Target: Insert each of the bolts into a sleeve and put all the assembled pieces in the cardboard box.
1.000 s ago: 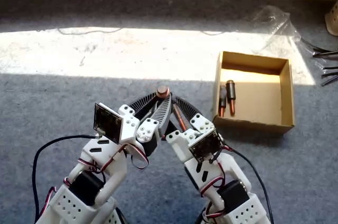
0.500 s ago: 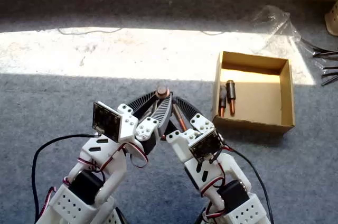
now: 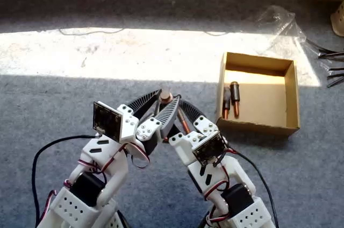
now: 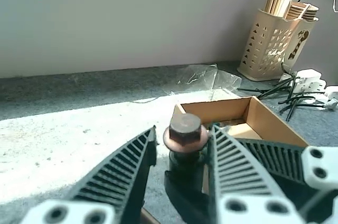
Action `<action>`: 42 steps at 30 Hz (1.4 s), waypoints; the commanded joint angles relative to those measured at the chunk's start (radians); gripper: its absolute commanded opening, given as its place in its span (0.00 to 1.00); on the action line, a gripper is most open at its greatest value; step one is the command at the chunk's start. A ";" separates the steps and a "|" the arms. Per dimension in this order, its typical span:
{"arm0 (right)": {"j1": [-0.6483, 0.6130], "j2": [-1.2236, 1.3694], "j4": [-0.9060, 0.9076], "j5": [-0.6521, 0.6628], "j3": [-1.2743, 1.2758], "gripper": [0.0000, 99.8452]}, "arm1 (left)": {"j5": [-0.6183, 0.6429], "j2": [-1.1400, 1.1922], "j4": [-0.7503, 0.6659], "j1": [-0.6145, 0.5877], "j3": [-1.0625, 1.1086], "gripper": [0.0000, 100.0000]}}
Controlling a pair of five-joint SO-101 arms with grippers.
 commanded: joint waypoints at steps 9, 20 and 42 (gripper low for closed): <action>0.016 -0.016 -0.002 -0.006 0.044 0.00 | 0.023 0.008 -0.009 -0.013 -0.088 0.15; 0.018 -0.016 -0.004 -0.006 0.047 0.00 | 0.018 -0.171 0.054 -0.151 -0.127 0.10; 0.163 -0.016 -0.001 -0.006 0.050 0.00 | 0.017 -0.286 0.215 -0.530 -0.120 0.10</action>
